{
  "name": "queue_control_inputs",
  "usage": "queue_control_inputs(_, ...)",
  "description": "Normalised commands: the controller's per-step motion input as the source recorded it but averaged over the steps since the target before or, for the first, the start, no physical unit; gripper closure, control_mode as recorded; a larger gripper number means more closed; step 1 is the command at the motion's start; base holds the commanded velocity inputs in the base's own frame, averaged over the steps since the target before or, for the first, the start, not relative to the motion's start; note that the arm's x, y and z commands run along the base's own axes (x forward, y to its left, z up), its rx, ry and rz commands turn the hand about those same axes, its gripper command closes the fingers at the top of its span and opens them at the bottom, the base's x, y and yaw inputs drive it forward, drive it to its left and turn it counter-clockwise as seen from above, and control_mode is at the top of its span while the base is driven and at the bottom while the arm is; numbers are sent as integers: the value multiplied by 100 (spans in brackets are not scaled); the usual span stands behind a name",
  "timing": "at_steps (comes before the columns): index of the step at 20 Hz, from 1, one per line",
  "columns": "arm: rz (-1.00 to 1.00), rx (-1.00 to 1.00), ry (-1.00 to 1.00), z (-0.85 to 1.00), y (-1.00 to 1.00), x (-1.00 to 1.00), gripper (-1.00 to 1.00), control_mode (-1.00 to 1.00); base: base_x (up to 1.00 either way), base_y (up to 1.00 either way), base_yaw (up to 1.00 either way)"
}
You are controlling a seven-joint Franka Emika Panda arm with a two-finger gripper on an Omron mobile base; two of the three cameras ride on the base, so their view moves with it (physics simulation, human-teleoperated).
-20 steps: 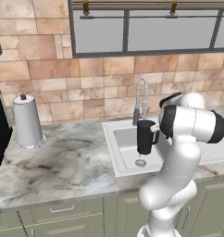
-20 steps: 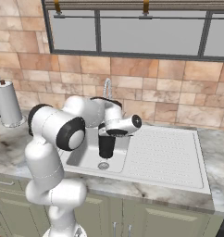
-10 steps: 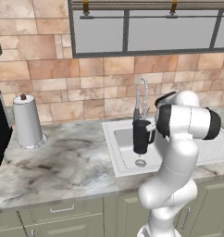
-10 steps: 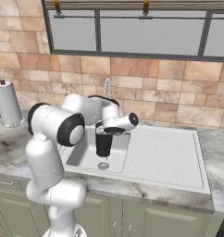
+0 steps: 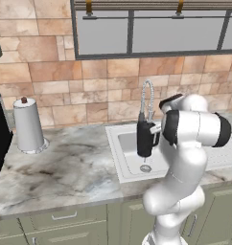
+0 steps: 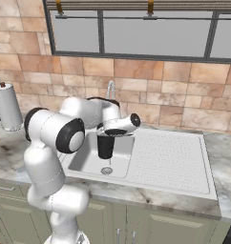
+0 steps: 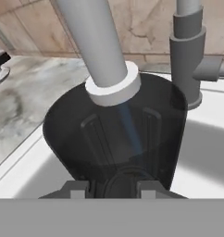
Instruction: Turn on the sink faucet and place the jug under the water for a few seconds to fill it up.
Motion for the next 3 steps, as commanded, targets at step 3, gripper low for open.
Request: queue_control_inputs(3,0,0,-5,20,0,0,100,-100,0,0,0)
